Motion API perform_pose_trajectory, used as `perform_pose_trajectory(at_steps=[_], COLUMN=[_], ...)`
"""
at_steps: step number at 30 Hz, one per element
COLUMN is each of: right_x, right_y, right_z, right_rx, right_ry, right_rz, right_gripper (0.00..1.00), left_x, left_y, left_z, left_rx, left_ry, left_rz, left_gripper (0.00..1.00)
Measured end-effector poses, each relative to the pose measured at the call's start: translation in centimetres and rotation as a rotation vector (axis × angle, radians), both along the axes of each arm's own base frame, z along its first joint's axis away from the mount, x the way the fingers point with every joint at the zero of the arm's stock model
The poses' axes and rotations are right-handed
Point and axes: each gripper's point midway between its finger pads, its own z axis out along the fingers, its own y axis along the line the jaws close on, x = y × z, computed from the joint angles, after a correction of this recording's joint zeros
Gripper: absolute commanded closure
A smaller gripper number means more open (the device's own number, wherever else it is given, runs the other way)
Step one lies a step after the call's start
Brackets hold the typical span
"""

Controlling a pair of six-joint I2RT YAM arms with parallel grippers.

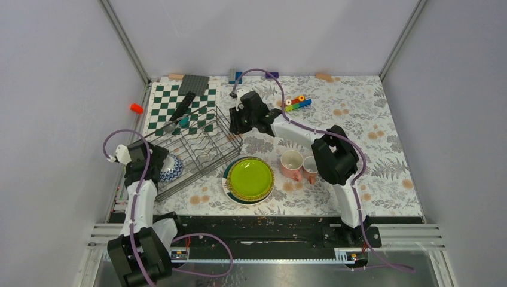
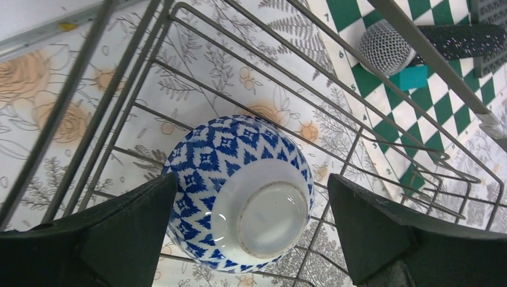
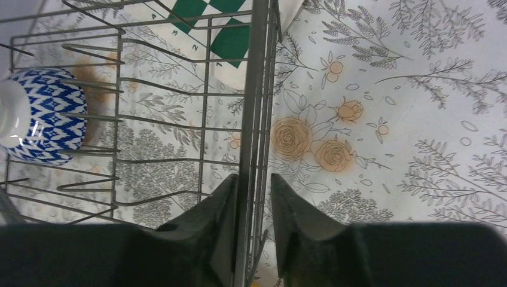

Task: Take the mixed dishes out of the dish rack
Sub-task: Adjust the bowl in the dish rack.

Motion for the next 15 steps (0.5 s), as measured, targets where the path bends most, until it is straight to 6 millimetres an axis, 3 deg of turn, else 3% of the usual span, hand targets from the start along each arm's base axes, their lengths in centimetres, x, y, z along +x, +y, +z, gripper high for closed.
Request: perform_pose_trajectory(at_steps=[4, 10, 15], right_x=[-0.1, 0.7, 0.4], right_y=[0.4, -0.3, -2.4], right_z=[0.0, -0.1, -0.1], right_rx=[0.002, -0.018, -0.048], right_ry=[-0.006, -0.066, -0.091], right_rz=[-0.011, -0.086, -0.152], right_gripper=[0.91, 0.97, 1.0], left_x=[0.8, 1.8, 3.1], left_y=[-0.7, -2.1, -3.9], left_z=[0.0, -0.1, 0.6], left_rx=[-0.023, -0.061, -0.104], left_ry=[-0.032, -0.082, -0.146], left_rz=[-0.042, -0.125, -0.23], left_gripper=[0.01, 0.01, 0.01])
